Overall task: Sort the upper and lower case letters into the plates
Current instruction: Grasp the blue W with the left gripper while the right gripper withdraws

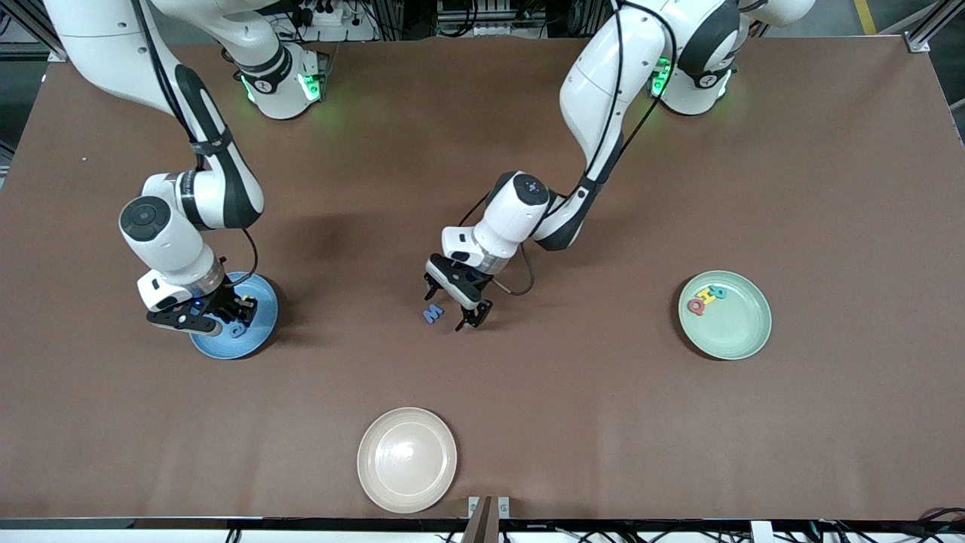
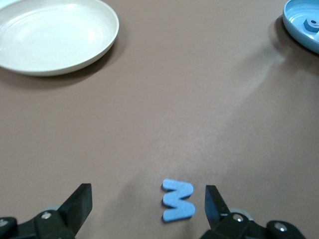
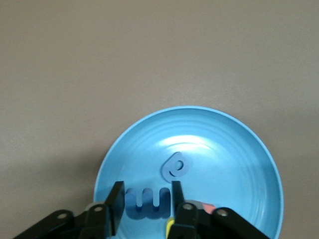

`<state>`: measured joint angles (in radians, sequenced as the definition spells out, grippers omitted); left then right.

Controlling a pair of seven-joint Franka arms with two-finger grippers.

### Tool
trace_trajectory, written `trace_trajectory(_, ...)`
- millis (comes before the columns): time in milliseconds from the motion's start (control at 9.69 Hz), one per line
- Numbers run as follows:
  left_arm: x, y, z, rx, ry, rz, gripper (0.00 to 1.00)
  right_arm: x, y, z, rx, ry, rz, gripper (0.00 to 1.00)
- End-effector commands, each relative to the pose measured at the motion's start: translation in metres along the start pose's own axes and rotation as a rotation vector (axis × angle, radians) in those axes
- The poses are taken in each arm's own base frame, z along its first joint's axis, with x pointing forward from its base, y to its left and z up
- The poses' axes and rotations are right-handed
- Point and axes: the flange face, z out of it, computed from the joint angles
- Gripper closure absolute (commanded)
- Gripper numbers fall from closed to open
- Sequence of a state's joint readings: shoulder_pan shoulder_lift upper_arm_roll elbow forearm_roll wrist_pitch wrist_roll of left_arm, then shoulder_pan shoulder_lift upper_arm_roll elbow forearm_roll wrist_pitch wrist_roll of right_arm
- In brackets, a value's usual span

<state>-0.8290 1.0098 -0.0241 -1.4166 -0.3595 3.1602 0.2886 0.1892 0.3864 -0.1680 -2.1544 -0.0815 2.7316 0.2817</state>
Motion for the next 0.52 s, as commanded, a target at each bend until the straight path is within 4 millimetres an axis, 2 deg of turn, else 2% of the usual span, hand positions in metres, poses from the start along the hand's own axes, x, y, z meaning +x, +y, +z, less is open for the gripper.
trace_trajectory(0,-0.004,0.017,0.017,0.024,0.041,0.033,0.00,-0.001,0.002,-0.004,-0.003,-0.002,-0.021,0.00)
trace_trajectory(103,-0.008,0.015,0.020,0.029,0.038,0.037,0.00,-0.007,0.008,-0.008,-0.001,-0.006,-0.047,0.00)
trace_trajectory(206,-0.017,0.014,0.026,0.035,0.043,0.040,0.00,-0.009,0.024,-0.015,0.005,-0.005,-0.092,0.00)
trace_trajectory(309,-0.024,0.016,0.030,0.039,0.052,0.047,0.02,-0.009,0.038,-0.027,0.010,0.002,-0.131,0.00)
trace_trajectory(413,-0.039,0.015,0.040,0.045,0.035,0.055,0.07,-0.009,0.045,-0.039,0.005,-0.019,-0.148,0.00)
